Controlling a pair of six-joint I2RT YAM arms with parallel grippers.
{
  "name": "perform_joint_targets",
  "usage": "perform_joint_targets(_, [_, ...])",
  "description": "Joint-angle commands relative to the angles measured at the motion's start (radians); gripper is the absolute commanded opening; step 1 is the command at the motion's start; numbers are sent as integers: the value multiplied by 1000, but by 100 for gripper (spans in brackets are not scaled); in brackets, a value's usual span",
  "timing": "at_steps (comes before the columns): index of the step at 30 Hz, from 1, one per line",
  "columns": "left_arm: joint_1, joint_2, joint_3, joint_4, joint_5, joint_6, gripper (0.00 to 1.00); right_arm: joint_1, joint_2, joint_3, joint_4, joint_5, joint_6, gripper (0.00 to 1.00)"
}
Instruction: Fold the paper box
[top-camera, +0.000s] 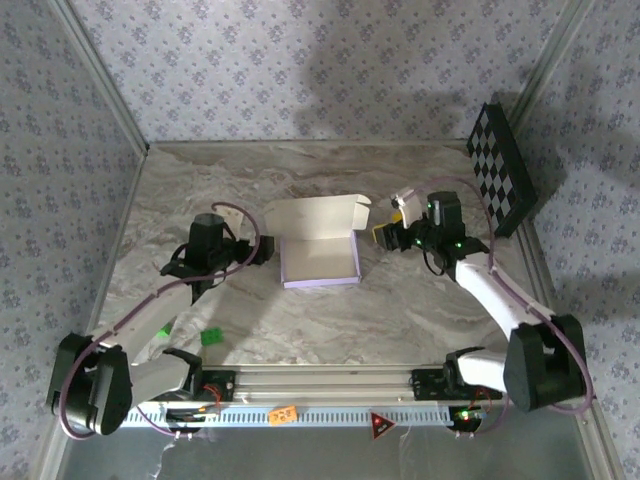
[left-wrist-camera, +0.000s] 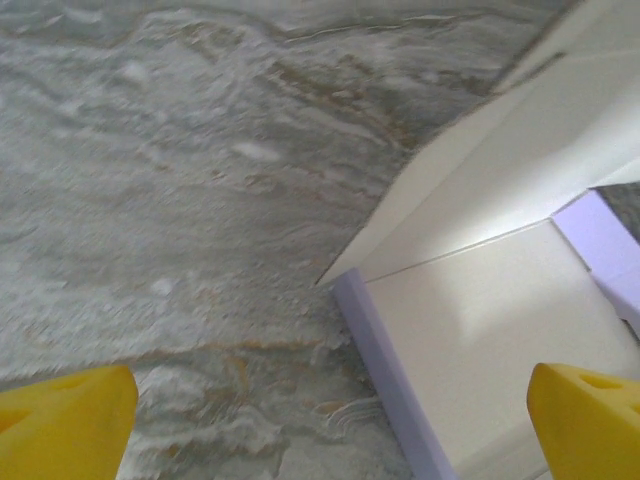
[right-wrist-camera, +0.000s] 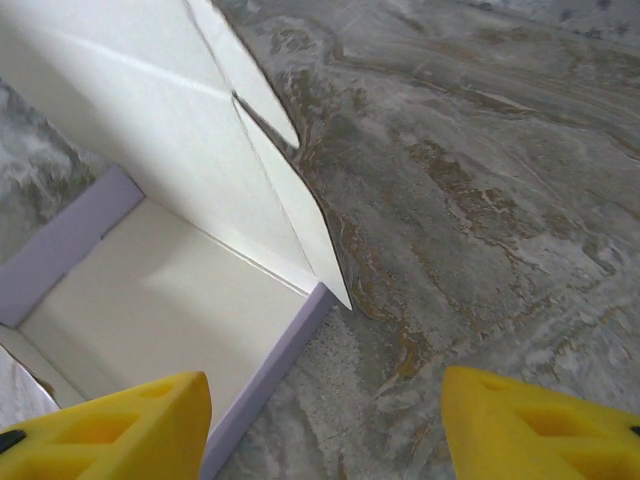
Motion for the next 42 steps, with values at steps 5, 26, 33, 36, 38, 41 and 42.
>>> perform_joint_targets(5, [8, 124, 28, 200, 123, 150, 92, -19, 154, 33, 250, -131, -95, 67])
perform_joint_targets(26, [33, 248, 169, 163, 174, 179, 56, -9, 341, 223, 116, -284, -211, 42])
perform_joint_targets(33, [34, 243, 191, 119, 192, 181, 40, -5, 318, 221, 86, -269, -203, 29])
perform_joint_targets(36, [33, 243, 195, 107, 204, 180, 35, -1, 306, 222, 74, -255, -199, 23])
perform_joint_targets(38, [33, 245, 200, 101, 210, 177, 30, 2, 298, 223, 64, -247, -192, 19])
perform_joint_targets(41, [33, 248, 208, 89, 214, 171, 23, 4, 289, 220, 56, -229, -179, 15])
perform_joint_targets(42, [33, 248, 211, 83, 216, 169, 21, 3, 283, 218, 54, -219, -174, 14])
